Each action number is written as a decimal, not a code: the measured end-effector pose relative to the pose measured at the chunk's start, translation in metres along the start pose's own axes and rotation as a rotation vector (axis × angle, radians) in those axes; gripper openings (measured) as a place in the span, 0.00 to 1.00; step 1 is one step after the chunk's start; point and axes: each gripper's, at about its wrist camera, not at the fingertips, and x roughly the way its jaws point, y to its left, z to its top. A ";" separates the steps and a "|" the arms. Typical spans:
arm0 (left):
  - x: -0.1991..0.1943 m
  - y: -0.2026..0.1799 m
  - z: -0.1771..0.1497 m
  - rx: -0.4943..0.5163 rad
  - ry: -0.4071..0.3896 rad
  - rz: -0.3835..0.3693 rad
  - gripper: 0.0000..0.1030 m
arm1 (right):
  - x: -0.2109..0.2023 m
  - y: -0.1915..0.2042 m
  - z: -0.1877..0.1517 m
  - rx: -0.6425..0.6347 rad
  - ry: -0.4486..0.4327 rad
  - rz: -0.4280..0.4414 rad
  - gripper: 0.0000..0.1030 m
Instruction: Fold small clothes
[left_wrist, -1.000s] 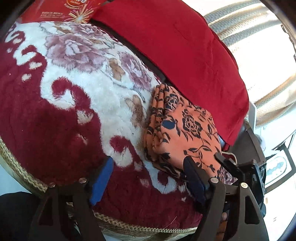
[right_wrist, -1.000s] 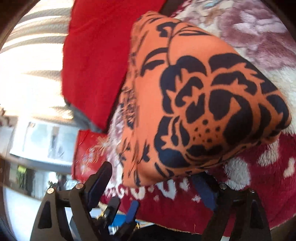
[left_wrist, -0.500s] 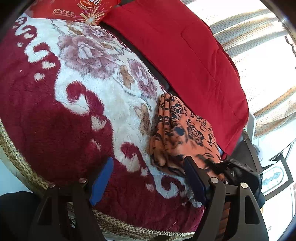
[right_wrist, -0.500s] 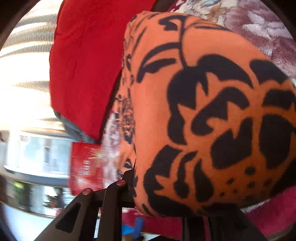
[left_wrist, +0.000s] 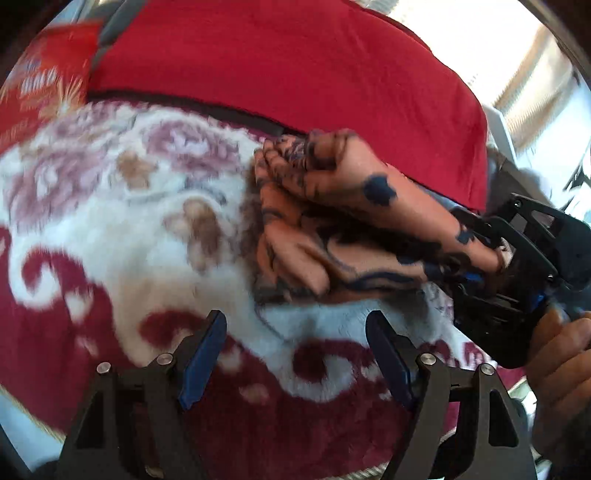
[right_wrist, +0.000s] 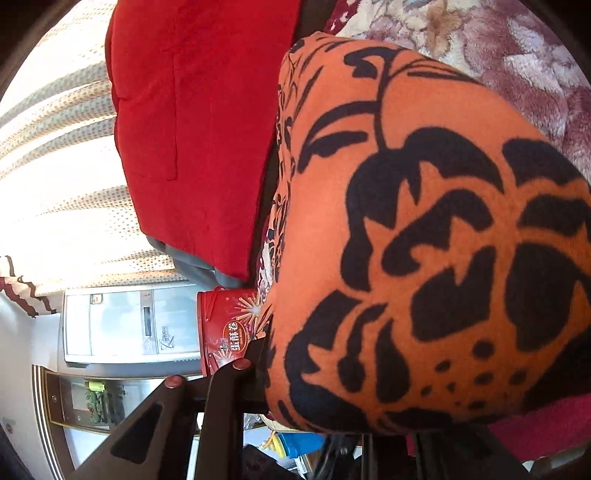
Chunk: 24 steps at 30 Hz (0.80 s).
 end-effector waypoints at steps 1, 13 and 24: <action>-0.001 0.006 0.004 -0.020 -0.013 0.004 0.73 | 0.000 -0.001 0.001 -0.001 0.004 0.001 0.22; -0.032 0.071 0.010 -0.335 -0.108 -0.131 0.54 | 0.001 -0.016 0.007 0.021 0.031 0.014 0.22; -0.077 0.024 0.041 -0.261 -0.281 -0.226 0.70 | 0.006 -0.050 -0.008 -0.046 0.075 -0.105 0.30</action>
